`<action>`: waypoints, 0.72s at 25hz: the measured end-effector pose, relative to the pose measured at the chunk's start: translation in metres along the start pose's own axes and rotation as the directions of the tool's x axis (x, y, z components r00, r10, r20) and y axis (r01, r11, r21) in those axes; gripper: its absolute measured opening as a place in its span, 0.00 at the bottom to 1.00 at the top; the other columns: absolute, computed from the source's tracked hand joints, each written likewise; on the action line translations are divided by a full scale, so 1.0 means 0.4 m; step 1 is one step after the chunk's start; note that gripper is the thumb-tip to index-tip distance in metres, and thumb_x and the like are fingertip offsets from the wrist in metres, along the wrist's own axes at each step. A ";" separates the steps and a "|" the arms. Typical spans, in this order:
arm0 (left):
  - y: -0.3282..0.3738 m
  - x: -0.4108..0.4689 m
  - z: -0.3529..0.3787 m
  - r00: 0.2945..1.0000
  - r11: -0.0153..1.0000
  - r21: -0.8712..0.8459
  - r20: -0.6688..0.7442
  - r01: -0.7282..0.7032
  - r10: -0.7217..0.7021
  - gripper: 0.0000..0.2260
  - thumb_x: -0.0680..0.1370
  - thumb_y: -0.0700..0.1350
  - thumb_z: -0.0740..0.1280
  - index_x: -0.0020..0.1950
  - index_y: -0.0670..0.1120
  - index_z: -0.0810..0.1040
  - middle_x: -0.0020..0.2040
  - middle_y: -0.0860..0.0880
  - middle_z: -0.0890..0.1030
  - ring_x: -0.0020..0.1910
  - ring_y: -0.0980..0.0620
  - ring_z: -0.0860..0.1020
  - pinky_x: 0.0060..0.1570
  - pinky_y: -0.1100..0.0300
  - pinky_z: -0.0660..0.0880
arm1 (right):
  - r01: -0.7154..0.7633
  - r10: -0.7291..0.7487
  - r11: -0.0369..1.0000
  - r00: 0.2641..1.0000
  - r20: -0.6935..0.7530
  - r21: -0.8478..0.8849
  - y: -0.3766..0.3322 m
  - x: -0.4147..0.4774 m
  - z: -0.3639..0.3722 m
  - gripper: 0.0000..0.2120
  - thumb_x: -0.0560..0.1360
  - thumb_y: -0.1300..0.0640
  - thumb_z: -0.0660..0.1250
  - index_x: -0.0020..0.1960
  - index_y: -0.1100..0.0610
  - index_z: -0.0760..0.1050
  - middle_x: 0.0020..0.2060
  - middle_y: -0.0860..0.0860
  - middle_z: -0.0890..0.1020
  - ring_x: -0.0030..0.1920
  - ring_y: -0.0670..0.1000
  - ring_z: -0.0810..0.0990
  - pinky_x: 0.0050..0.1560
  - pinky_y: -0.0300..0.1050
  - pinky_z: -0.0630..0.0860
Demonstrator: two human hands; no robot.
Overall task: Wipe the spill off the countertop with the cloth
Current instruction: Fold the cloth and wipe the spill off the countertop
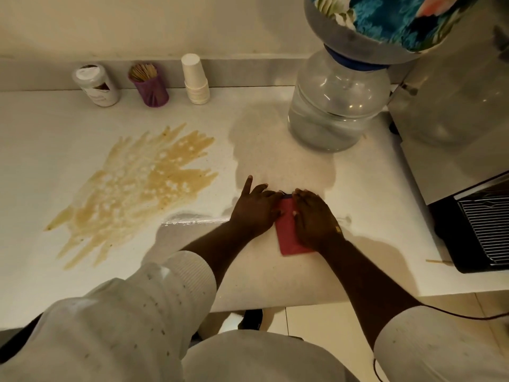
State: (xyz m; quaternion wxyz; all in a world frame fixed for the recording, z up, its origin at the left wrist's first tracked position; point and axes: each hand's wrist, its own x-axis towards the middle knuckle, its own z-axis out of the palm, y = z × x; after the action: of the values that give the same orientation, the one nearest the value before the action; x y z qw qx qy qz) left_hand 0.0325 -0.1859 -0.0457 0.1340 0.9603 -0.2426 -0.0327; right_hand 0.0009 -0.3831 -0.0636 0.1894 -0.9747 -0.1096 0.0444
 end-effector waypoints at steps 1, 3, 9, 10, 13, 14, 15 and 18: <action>0.004 0.006 -0.002 1.000 1.000 -0.002 -0.001 0.012 -0.012 0.22 0.78 0.54 0.66 0.71 0.48 0.76 0.62 0.46 0.83 0.70 0.43 0.74 0.78 0.38 0.47 | 0.006 -0.006 1.000 1.000 -0.001 -0.012 0.002 0.004 -0.003 0.28 0.81 0.50 0.52 0.71 0.66 0.74 0.68 0.64 0.78 0.68 0.66 0.76 0.71 0.64 0.70; 0.011 0.016 -0.013 0.999 0.999 -0.012 0.013 0.034 -0.033 0.23 0.77 0.54 0.68 0.71 0.47 0.75 0.62 0.46 0.83 0.68 0.44 0.75 0.78 0.39 0.47 | -0.001 0.001 1.000 1.000 -0.009 -0.018 0.002 0.013 -0.009 0.28 0.80 0.49 0.52 0.70 0.66 0.75 0.65 0.64 0.80 0.66 0.66 0.78 0.70 0.64 0.70; 0.024 0.041 -0.019 0.988 0.990 -0.047 0.088 0.135 -0.131 0.16 0.78 0.53 0.65 0.64 0.51 0.80 0.57 0.47 0.82 0.65 0.45 0.74 0.76 0.42 0.50 | 0.022 -0.022 0.999 1.000 -0.002 -0.027 -0.006 0.029 -0.031 0.32 0.74 0.46 0.52 0.69 0.62 0.76 0.63 0.62 0.79 0.63 0.65 0.77 0.68 0.61 0.70; 0.025 0.043 -0.017 0.985 0.987 -0.058 0.089 0.150 -0.145 0.15 0.79 0.53 0.64 0.61 0.50 0.81 0.56 0.47 0.82 0.64 0.45 0.74 0.75 0.43 0.52 | 0.021 -0.021 1.000 1.000 0.003 -0.022 -0.010 0.033 -0.034 0.33 0.73 0.45 0.51 0.69 0.61 0.76 0.63 0.61 0.79 0.62 0.64 0.77 0.67 0.60 0.70; 0.030 0.040 -0.017 0.986 0.981 -0.106 0.056 0.164 -0.158 0.15 0.78 0.52 0.64 0.60 0.48 0.81 0.56 0.47 0.82 0.63 0.45 0.75 0.71 0.45 0.57 | 0.014 -0.014 1.000 1.000 -0.006 -0.007 -0.011 0.035 -0.038 0.32 0.73 0.45 0.52 0.68 0.60 0.76 0.63 0.59 0.77 0.60 0.61 0.78 0.64 0.58 0.72; 0.030 0.037 -0.016 0.988 0.980 -0.125 0.032 0.157 -0.154 0.14 0.78 0.51 0.65 0.60 0.48 0.81 0.57 0.47 0.82 0.62 0.45 0.75 0.69 0.46 0.59 | 0.001 -0.001 1.000 1.000 -0.019 -0.005 -0.006 0.034 -0.038 0.29 0.75 0.46 0.53 0.68 0.60 0.76 0.65 0.59 0.77 0.61 0.60 0.77 0.65 0.58 0.72; 0.030 0.034 -0.016 0.989 0.979 -0.142 0.013 0.147 -0.147 0.13 0.77 0.50 0.65 0.59 0.48 0.81 0.56 0.47 0.83 0.61 0.45 0.76 0.67 0.46 0.60 | -0.021 0.021 1.000 0.999 -0.031 -0.005 0.000 0.031 -0.037 0.27 0.76 0.49 0.55 0.69 0.60 0.75 0.66 0.59 0.76 0.63 0.60 0.77 0.65 0.58 0.71; 0.032 0.032 -0.014 0.990 0.977 -0.165 -0.029 0.132 -0.139 0.11 0.76 0.48 0.64 0.55 0.47 0.81 0.49 0.46 0.84 0.52 0.43 0.80 0.59 0.49 0.63 | -0.042 0.042 0.999 0.997 -0.059 -0.006 0.004 0.028 -0.038 0.23 0.77 0.54 0.58 0.68 0.62 0.76 0.63 0.61 0.79 0.61 0.63 0.78 0.63 0.59 0.72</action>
State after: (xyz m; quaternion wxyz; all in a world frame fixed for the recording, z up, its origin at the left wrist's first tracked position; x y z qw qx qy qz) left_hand 0.0387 -0.2016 -0.0369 0.2144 0.9608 -0.1704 -0.0422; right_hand 0.0140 -0.3874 -0.0504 0.1881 -0.9784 -0.0836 0.0191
